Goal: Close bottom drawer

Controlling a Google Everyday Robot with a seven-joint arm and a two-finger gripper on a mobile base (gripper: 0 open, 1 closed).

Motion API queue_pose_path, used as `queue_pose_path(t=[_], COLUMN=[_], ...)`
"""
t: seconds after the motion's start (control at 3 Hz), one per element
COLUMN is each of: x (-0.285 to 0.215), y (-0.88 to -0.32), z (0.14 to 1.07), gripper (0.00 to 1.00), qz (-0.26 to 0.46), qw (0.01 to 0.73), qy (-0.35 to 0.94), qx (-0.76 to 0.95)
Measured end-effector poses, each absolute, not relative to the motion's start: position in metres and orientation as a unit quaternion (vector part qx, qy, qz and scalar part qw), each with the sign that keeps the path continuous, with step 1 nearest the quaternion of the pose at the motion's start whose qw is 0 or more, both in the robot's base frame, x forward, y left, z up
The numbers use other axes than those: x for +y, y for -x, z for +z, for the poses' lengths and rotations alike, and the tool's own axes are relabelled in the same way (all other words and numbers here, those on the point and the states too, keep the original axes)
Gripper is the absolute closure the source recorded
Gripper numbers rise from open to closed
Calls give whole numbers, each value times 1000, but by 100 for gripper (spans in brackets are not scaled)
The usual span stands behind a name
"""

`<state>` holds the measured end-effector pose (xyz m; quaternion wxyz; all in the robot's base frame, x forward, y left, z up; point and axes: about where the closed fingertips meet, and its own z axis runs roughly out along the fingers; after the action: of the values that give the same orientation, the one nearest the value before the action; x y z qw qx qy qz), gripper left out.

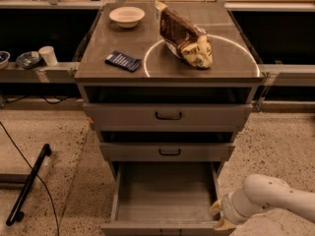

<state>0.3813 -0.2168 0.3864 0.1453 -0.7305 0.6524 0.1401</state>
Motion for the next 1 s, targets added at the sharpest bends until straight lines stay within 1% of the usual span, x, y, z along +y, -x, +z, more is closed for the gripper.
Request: queue_pose_path(t=[0.33, 0.67, 1.0], x=[-229, -229, -225], y=[-371, -372, -373], z=[386, 384, 375], gripper=[84, 100, 100], qz=[133, 133, 135], qw=[156, 156, 156], qy=[742, 743, 746], qx=[638, 637, 633])
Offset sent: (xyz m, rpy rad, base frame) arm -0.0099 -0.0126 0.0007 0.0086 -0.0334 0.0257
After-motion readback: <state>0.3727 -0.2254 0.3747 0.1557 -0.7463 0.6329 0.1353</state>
